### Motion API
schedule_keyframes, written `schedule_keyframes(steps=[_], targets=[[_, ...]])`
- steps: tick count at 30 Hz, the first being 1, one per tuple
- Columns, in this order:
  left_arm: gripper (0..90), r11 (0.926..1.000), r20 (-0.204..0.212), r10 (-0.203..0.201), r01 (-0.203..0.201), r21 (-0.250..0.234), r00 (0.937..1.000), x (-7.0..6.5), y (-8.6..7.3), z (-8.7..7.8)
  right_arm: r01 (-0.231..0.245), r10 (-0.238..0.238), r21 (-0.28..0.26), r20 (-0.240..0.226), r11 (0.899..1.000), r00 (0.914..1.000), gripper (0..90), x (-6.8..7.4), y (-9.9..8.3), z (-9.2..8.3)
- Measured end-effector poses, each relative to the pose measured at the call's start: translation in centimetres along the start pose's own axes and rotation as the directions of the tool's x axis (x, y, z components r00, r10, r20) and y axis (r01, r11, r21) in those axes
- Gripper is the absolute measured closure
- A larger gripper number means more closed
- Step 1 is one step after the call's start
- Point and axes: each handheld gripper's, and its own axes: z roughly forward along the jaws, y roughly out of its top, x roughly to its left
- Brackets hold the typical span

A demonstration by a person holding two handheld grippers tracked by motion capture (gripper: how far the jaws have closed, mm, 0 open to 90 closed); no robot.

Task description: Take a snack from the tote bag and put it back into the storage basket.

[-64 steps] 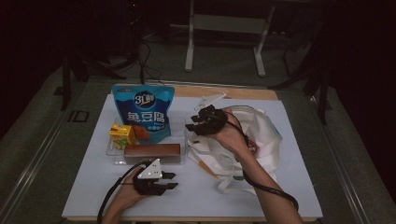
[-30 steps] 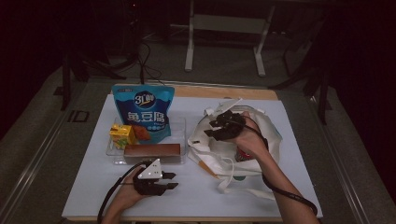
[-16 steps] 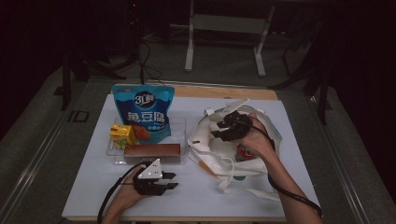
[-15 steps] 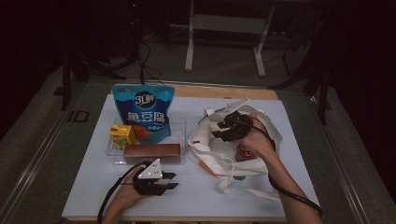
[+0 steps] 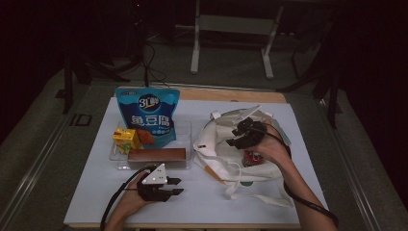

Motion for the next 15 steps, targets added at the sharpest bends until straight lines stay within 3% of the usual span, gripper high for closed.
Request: schedule_keyframes(steps=[15], targets=[[61.5, 1.0000, 0.001, -0.003, 0.003, -0.001, 1.0000, 0.0, 0.0, 0.0, 0.005, -0.005, 0.057, 0.011, 0.998, 0.9999, 48.9, -0.5, -1.5, 0.0]])
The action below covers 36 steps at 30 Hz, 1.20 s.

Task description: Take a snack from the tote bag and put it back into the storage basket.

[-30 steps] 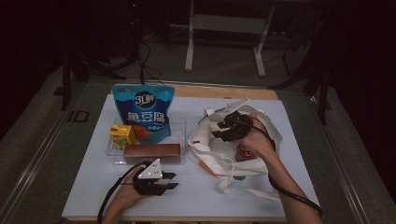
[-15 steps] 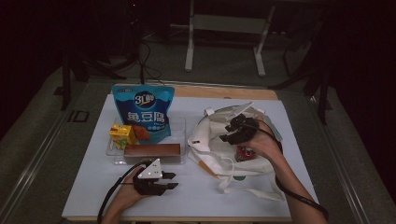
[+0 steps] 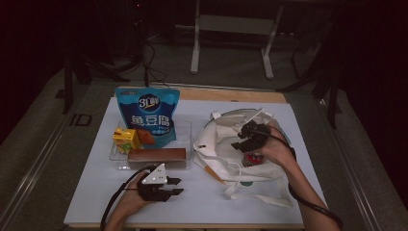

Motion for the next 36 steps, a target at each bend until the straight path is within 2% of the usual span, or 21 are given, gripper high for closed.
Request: schedule_keyframes(steps=[7, 17, 30, 36], targets=[[61.2, 1.0000, 0.000, 0.000, 0.000, 0.000, 1.0000, 0.0, 0.0, 0.0, -0.012, 0.012, 0.022, 0.006, 1.000, 0.9999, 46.7, -0.3, -0.8, -0.2], [60.9, 0.9998, 0.006, -0.015, 0.015, -0.011, 0.9999, 0.2, -0.1, -0.1, -0.005, 0.005, 0.058, 0.003, 0.998, 1.0000, 42.0, -0.8, -1.8, -0.6], [60.7, 0.9998, 0.007, -0.013, 0.013, -0.012, 0.9999, 0.2, -0.1, -0.1, -0.006, 0.005, 0.112, 0.012, 0.994, 0.9999, 37.0, -1.1, -2.7, -0.7], [60.7, 0.9999, 0.007, -0.012, 0.012, -0.011, 0.9999, 0.2, -0.1, -0.1, 0.007, -0.007, 0.131, -0.006, 0.991, 1.0000, 31.3, -1.1, -3.0, -0.7]])
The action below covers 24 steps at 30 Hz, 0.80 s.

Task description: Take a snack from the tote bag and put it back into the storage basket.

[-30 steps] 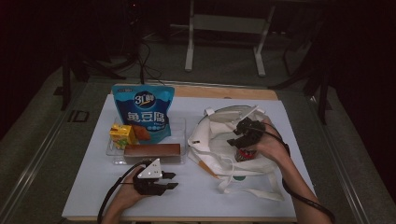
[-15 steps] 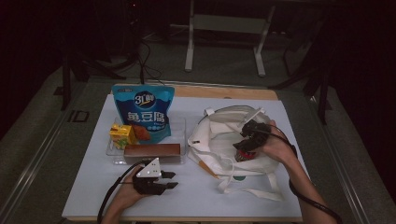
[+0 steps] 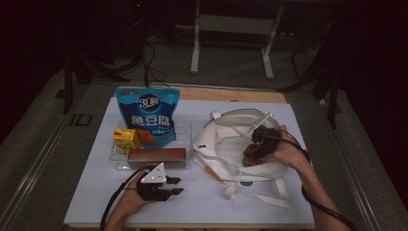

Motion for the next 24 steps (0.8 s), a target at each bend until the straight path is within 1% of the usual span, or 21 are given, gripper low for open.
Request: schedule_keyframes(steps=[2, 5, 6, 9, 10, 11, 12, 16, 18, 19, 22, 24], targets=[[60.7, 1.0000, 0.000, 0.000, 0.000, 0.000, 1.0000, 0.0, 0.0, 0.0, 0.000, 0.000, 0.014, -0.010, 1.000, 1.0000, 28.2, 0.0, -0.1, 0.1], [60.7, 1.0000, 0.000, 0.001, -0.001, 0.001, 1.0000, 0.0, 0.0, 0.0, 0.004, -0.003, 0.029, -0.008, 1.000, 1.0000, 24.0, -0.1, -0.4, 0.2], [60.7, 1.0000, 0.000, 0.000, 0.000, 0.001, 1.0000, 0.0, 0.0, 0.0, 0.003, -0.003, 0.043, -0.009, 0.999, 1.0000, 22.5, -0.1, -0.5, 0.3], [60.7, 1.0000, 0.001, 0.000, 0.000, 0.001, 1.0000, 0.0, 0.0, 0.0, 0.008, -0.007, 0.056, -0.014, 0.998, 0.9999, 21.2, 0.0, -0.6, 0.5], [60.7, 1.0000, 0.001, 0.000, 0.000, 0.001, 1.0000, 0.0, 0.0, 0.0, 0.013, -0.013, 0.071, -0.005, 0.997, 0.9999, 20.6, 0.0, -0.8, 0.7], [60.7, 1.0000, 0.001, 0.000, 0.000, 0.001, 1.0000, 0.0, 0.0, 0.0, 0.013, -0.013, 0.071, -0.005, 0.997, 0.9999, 20.6, 0.0, -0.8, 0.7], [60.7, 1.0000, 0.001, 0.000, 0.000, 0.001, 1.0000, 0.0, 0.0, 0.0, 0.020, -0.019, 0.082, -0.004, 0.996, 0.9998, 20.3, 0.0, -0.9, 0.9], [60.7, 1.0000, 0.001, 0.001, -0.001, 0.001, 1.0000, 0.0, 0.0, 0.0, 0.015, -0.015, 0.097, 0.002, 0.995, 0.9999, 20.1, 0.0, -1.0, 1.1], [60.7, 1.0000, 0.001, 0.001, -0.001, 0.001, 1.0000, 0.0, 0.0, 0.0, 0.013, -0.013, 0.102, -0.004, 0.995, 0.9999, 22.1, -0.1, -1.1, 1.2], [60.8, 1.0000, 0.001, 0.001, -0.001, 0.001, 1.0000, 0.0, 0.0, 0.0, 0.001, 0.000, 0.102, -0.009, 0.995, 1.0000, 23.8, -0.1, -1.2, 1.3], [60.7, 1.0000, 0.001, 0.001, -0.001, 0.001, 1.0000, 0.0, 0.0, 0.0, -0.025, 0.026, 0.101, -0.009, 0.995, 0.9996, 24.3, -0.1, -1.1, 1.3], [60.7, 1.0000, 0.001, 0.002, -0.002, 0.002, 1.0000, 0.0, 0.0, 0.0, -0.025, 0.026, 0.101, -0.009, 0.995, 0.9996, 24.3, -0.1, -1.1, 1.3]])
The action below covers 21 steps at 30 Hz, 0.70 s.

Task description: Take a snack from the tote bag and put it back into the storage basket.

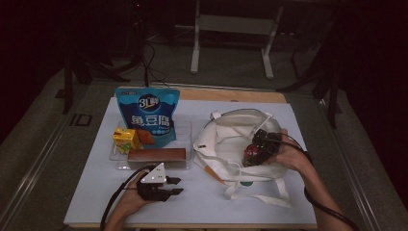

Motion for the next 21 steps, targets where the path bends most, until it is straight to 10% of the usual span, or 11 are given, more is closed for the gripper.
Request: schedule_keyframes(steps=[10, 21], targets=[[60.7, 1.0000, 0.000, 0.000, 0.000, 0.001, 1.0000, 0.0, 0.0, 0.0, -0.107, 0.108, -0.015, 0.028, 0.994, 0.9938, 24.1, 0.1, 0.6, 0.3], [60.7, 1.0000, 0.002, 0.003, -0.003, 0.002, 1.0000, 0.0, 0.0, 0.0, 0.044, -0.048, 0.058, 0.062, 0.997, 0.9969, 17.7, 0.4, 0.4, 1.1]])
